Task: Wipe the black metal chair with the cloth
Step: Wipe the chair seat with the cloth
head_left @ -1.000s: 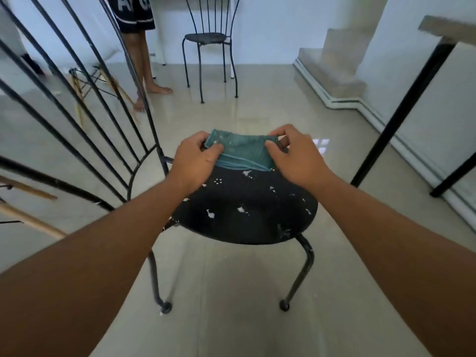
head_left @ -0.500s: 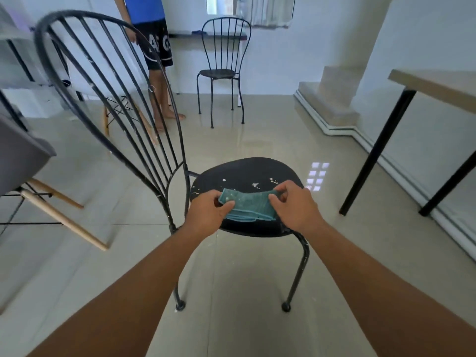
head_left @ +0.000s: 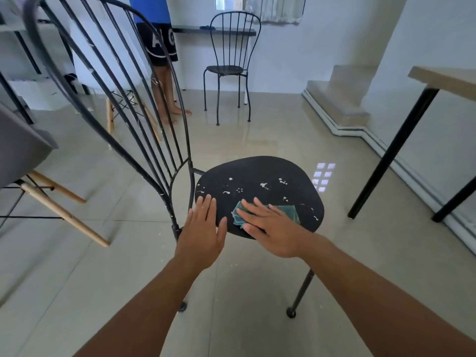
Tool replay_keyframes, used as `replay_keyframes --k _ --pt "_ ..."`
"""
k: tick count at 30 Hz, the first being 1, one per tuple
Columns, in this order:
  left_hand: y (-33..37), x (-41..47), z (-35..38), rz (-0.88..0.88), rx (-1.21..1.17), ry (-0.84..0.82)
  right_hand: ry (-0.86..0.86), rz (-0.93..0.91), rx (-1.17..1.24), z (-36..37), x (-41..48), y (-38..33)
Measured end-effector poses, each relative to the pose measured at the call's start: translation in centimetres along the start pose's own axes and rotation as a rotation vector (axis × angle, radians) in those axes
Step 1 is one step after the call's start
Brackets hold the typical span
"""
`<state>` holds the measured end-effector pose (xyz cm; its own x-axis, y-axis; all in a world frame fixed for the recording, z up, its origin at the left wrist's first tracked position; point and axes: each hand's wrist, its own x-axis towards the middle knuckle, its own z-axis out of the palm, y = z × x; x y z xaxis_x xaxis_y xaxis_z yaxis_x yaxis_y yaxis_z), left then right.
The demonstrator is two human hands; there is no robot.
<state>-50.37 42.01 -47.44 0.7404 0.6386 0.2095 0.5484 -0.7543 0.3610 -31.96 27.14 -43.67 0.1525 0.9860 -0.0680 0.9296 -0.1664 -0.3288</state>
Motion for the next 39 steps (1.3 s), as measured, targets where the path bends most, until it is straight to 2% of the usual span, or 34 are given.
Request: replay_keyframes --k 3,10,15,19,22,25,32,35,39 --pt "-0.8 0.1 0.3 0.014 0.077 -0.01 -0.013 0.047 -0.039 0.7 1.2 -0.2" --pt "-0.4 -0.4 0.5 -0.111 0.104 0.001 -0.042 0.174 -0.05 0.6 6.6 -1.7" --pt "-0.1 -0.1 0.6 -0.14 0.122 -0.015 -0.063 0.087 -0.02 0.8 8.4 -4.0" --pt "-0.7 0.0 0.7 -0.105 0.124 -0.033 -0.138 -0.029 0.129 -0.6 4.5 -2.3" --pt "-1.1 0.0 0.7 -0.084 0.107 -0.029 -0.127 -0.04 0.012 -2.0 1.5 1.1" --pt "-1.1 0.0 0.5 -0.081 0.09 -0.038 -0.117 0.073 -0.18 -2.2 0.9 4.0" --pt "-0.7 0.0 -0.6 -0.097 0.052 -0.098 -0.011 0.216 -0.102 -0.9 6.9 1.7" --pt "-0.5 0.1 -0.9 -0.121 0.042 -0.12 0.003 0.168 -0.08 -0.1 9.6 -1.6" --pt "-0.6 0.5 -1.1 -0.131 0.022 -0.174 -0.037 -0.007 -0.028 0.6 9.3 -3.9"
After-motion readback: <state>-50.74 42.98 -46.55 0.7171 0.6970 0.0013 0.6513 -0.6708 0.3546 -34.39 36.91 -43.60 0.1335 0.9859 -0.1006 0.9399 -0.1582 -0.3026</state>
